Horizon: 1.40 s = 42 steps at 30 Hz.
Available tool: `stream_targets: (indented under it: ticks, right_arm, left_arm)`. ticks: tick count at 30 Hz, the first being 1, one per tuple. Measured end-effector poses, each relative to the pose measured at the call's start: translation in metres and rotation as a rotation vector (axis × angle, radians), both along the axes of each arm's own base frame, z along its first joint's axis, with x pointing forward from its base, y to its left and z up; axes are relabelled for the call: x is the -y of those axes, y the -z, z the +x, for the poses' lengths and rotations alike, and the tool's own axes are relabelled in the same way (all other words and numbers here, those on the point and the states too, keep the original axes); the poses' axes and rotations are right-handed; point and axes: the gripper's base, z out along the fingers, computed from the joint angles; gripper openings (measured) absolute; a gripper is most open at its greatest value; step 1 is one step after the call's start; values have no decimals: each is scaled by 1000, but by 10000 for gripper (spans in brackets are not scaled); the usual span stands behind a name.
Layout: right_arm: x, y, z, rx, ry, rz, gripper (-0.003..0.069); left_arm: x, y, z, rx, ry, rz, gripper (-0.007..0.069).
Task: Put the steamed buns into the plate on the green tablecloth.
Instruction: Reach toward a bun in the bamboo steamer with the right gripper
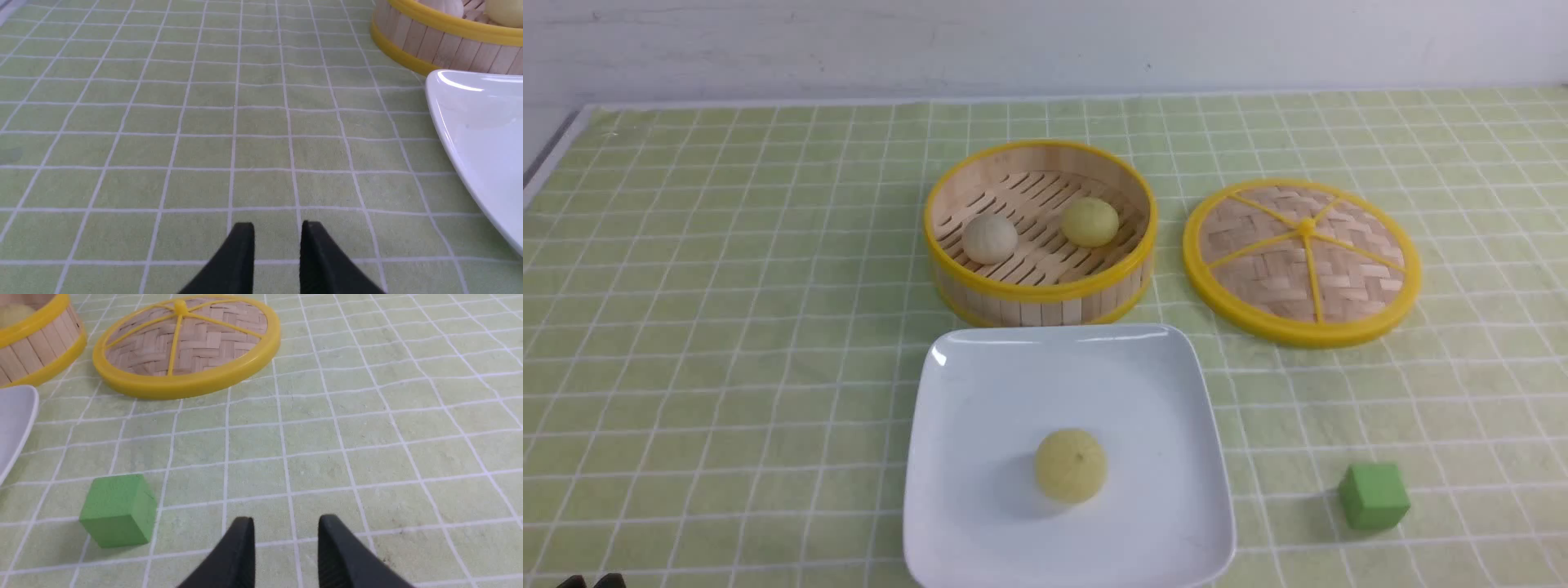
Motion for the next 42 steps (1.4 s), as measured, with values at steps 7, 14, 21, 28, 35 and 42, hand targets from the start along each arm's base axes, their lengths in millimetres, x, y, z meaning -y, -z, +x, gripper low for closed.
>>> stream_targets:
  ticks: [7, 14, 21, 28, 35, 42]
  right_arm:
    - [0, 0, 0, 0, 0, 0, 240]
    - [0, 0, 0, 0, 0, 0, 240]
    - [0, 0, 0, 0, 0, 0, 240]
    - [0, 0, 0, 0, 0, 0, 240]
    - [0, 0, 0, 0, 0, 0, 240]
    - [0, 0, 0, 0, 0, -2, 240]
  left_arm:
    - [0, 0, 0, 0, 0, 0, 196]
    - [0, 0, 0, 0, 0, 0, 196]
    - [0, 0, 0, 0, 0, 0, 199]
    - [0, 0, 0, 0, 0, 0, 206]
    - [0, 0, 0, 0, 0, 0, 216]
    - [0, 0, 0, 0, 0, 0, 215]
